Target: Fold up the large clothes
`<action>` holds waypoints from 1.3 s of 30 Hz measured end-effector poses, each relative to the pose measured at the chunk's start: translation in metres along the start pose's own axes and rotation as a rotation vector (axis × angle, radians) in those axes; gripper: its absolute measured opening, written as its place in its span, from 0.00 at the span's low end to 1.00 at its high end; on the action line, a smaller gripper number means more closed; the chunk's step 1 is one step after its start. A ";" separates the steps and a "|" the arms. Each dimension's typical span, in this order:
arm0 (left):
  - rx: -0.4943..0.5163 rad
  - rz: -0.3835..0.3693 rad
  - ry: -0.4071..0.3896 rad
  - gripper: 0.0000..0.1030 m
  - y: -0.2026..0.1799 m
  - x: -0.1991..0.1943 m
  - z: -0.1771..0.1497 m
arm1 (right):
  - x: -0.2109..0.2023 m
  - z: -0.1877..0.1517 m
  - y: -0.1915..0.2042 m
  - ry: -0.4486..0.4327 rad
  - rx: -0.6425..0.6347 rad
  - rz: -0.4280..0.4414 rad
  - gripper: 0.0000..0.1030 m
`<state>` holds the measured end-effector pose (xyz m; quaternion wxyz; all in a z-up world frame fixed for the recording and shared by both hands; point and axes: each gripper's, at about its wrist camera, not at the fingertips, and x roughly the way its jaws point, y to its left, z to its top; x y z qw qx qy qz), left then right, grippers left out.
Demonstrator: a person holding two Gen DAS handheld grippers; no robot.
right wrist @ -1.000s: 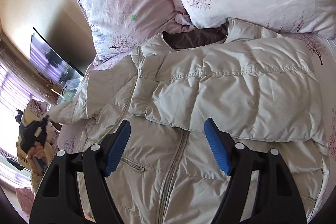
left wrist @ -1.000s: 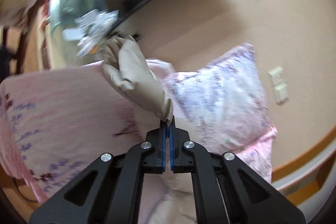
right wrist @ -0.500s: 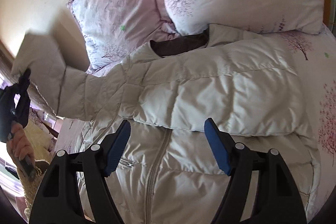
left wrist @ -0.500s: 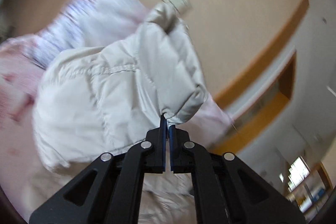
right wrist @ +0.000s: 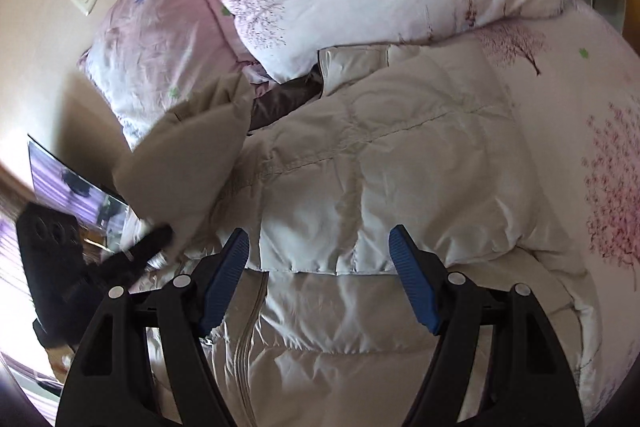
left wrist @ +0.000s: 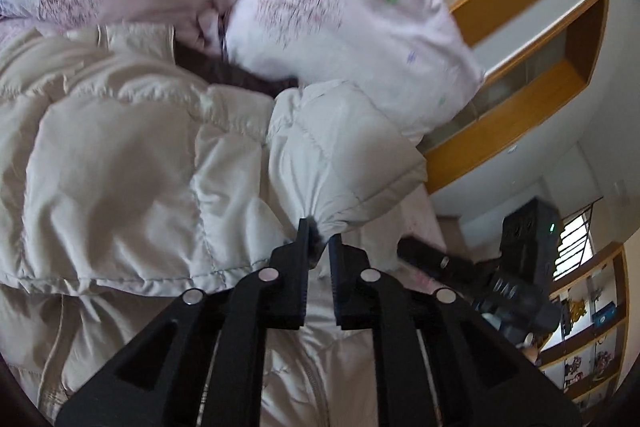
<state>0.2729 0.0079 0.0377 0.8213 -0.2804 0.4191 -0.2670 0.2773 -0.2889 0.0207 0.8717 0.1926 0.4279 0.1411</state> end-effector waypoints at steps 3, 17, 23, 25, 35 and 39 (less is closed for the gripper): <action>-0.008 -0.009 0.030 0.18 0.009 -0.004 0.006 | 0.007 0.002 0.000 0.027 0.033 0.051 0.72; 0.027 0.128 -0.169 0.98 0.058 -0.125 -0.014 | 0.048 0.004 0.003 0.168 0.133 0.140 0.66; 0.050 0.395 -0.233 0.98 0.104 -0.169 -0.039 | 0.069 -0.002 0.023 0.229 0.057 0.164 0.28; 0.043 0.440 -0.254 0.98 0.115 -0.178 -0.045 | 0.063 -0.001 0.038 0.176 -0.009 0.149 0.15; -0.015 0.497 -0.284 0.98 0.150 -0.206 -0.052 | 0.027 0.001 0.040 -0.015 -0.074 0.056 0.13; -0.012 0.504 -0.255 0.98 0.154 -0.201 -0.056 | 0.052 -0.007 0.019 0.069 0.002 -0.013 0.13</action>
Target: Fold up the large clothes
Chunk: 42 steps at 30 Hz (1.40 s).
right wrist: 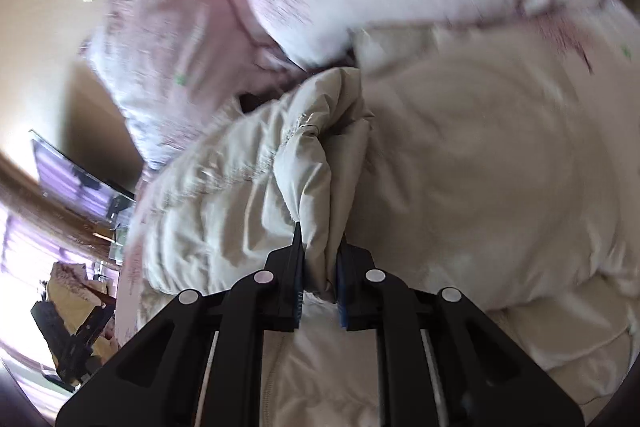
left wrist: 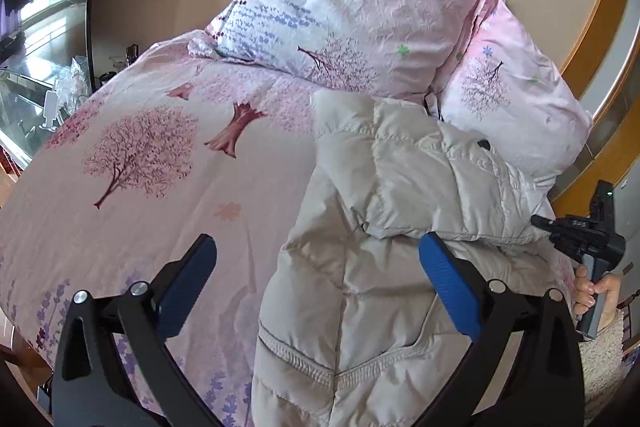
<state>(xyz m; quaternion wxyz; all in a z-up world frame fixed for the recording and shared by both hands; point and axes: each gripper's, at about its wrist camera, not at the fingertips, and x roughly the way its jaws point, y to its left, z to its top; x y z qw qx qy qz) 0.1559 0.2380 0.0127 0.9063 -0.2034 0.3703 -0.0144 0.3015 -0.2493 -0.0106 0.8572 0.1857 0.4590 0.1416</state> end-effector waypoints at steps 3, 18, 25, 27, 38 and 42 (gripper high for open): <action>0.002 -0.015 0.034 0.98 0.003 0.006 -0.007 | 0.009 -0.006 -0.007 0.036 0.005 -0.033 0.18; 0.050 0.012 0.058 0.98 0.011 0.000 -0.042 | 0.021 -0.017 0.024 0.049 -0.197 -0.170 0.25; 0.013 0.078 0.135 0.98 0.024 -0.007 -0.057 | -0.030 -0.020 0.015 -0.001 -0.158 -0.099 0.82; -0.003 0.053 0.104 0.98 0.030 -0.014 -0.061 | -0.065 -0.029 0.006 -0.082 -0.166 -0.091 0.88; -0.088 -0.163 0.138 0.98 0.047 -0.024 -0.085 | -0.163 -0.069 -0.097 -0.193 0.058 -0.152 0.99; -0.087 -0.214 0.079 0.98 0.047 -0.032 -0.097 | -0.169 -0.096 -0.147 -0.188 0.170 -0.081 0.99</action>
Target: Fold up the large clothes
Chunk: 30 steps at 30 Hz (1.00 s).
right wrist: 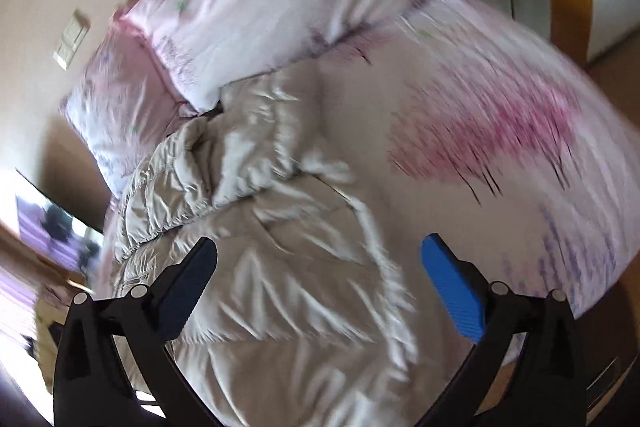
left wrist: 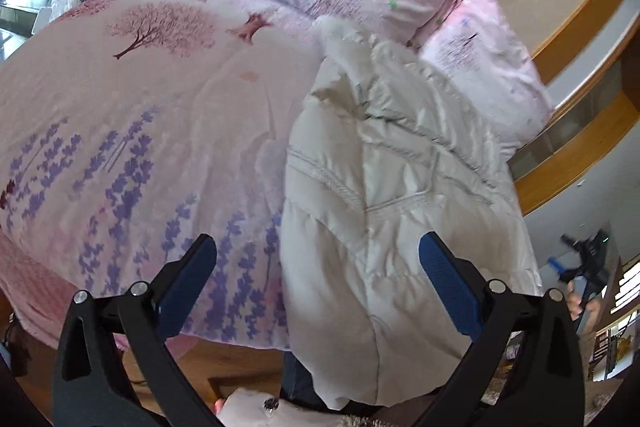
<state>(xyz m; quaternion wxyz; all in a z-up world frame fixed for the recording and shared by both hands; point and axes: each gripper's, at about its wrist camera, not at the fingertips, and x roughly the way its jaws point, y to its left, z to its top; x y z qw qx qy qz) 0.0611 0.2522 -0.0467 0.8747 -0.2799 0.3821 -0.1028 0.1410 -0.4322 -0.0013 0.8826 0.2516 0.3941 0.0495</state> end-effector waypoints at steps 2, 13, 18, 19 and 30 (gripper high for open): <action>0.011 -0.003 0.001 0.98 -0.002 0.000 -0.004 | 0.001 -0.008 -0.028 0.042 0.074 0.028 0.96; -0.022 -0.091 0.081 0.97 -0.008 0.004 -0.018 | 0.027 -0.032 -0.076 0.222 0.197 0.261 0.71; -0.042 -0.152 0.126 0.85 -0.013 0.007 -0.026 | 0.032 -0.040 -0.064 0.288 0.121 0.315 0.71; -0.038 -0.146 0.124 0.84 -0.015 0.007 -0.028 | 0.033 -0.043 -0.062 0.300 0.109 0.327 0.71; -0.121 -0.225 0.151 0.65 -0.017 0.007 -0.047 | 0.036 -0.063 -0.044 0.347 0.052 0.380 0.58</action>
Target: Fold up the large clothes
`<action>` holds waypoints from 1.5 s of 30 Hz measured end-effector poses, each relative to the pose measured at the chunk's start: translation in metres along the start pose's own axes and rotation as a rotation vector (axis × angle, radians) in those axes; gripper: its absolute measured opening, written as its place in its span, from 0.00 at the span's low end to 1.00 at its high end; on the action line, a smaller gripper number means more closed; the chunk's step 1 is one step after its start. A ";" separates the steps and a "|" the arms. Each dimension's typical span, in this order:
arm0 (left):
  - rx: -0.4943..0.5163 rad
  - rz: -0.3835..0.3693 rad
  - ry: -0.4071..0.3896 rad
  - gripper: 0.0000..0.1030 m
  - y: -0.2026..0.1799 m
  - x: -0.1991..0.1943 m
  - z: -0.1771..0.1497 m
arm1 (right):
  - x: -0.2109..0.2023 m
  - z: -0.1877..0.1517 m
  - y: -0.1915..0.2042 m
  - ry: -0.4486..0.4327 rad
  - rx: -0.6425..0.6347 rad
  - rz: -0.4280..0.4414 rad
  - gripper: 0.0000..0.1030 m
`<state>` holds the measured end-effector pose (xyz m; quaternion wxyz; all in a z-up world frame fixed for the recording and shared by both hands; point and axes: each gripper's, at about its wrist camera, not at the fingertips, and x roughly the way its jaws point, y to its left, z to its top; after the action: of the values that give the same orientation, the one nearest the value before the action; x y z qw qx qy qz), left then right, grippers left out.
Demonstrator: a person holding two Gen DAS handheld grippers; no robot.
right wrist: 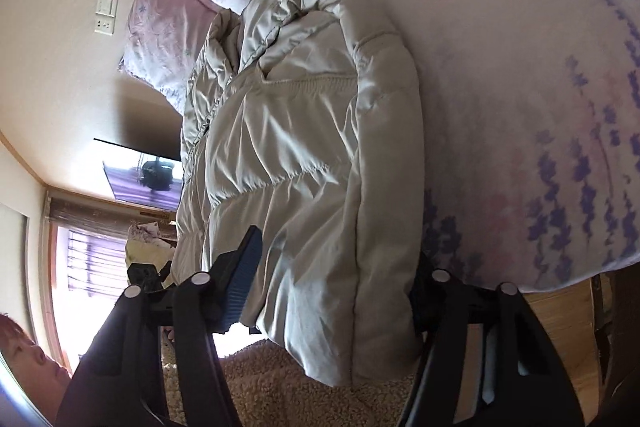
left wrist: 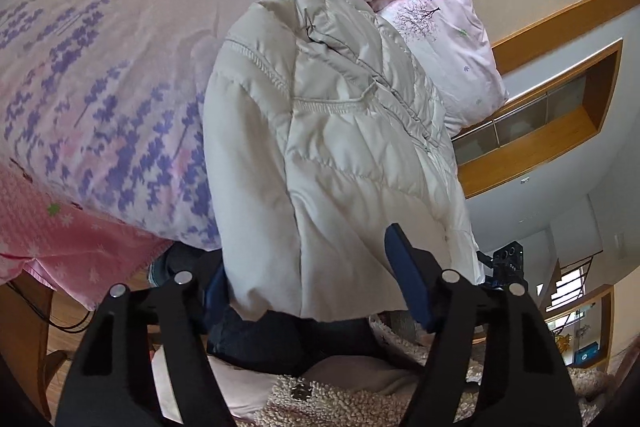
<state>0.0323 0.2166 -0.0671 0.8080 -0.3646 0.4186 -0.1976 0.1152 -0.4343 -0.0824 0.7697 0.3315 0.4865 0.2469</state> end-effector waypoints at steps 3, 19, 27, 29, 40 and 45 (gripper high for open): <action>-0.014 -0.003 0.005 0.54 0.001 0.003 -0.001 | 0.003 -0.002 0.002 0.013 -0.007 0.025 0.52; 0.033 -0.045 -0.160 0.15 -0.022 -0.027 0.032 | -0.032 0.002 0.078 -0.302 -0.219 0.035 0.18; 0.134 -0.013 -0.306 0.14 -0.064 -0.050 0.083 | -0.052 0.026 0.141 -0.507 -0.367 0.002 0.18; 0.154 -0.004 -0.329 0.14 -0.073 -0.052 0.096 | -0.053 0.037 0.157 -0.534 -0.396 -0.002 0.18; 0.182 0.032 -0.361 0.13 -0.102 -0.036 0.174 | -0.049 0.085 0.188 -0.589 -0.384 0.008 0.18; 0.174 0.037 -0.359 0.13 -0.116 -0.028 0.218 | -0.044 0.123 0.207 -0.589 -0.348 0.013 0.17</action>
<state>0.1930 0.2499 0.1191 0.9015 -0.3152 0.2558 -0.1501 0.1979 -0.3619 0.1368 0.9206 0.2552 0.1918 0.2249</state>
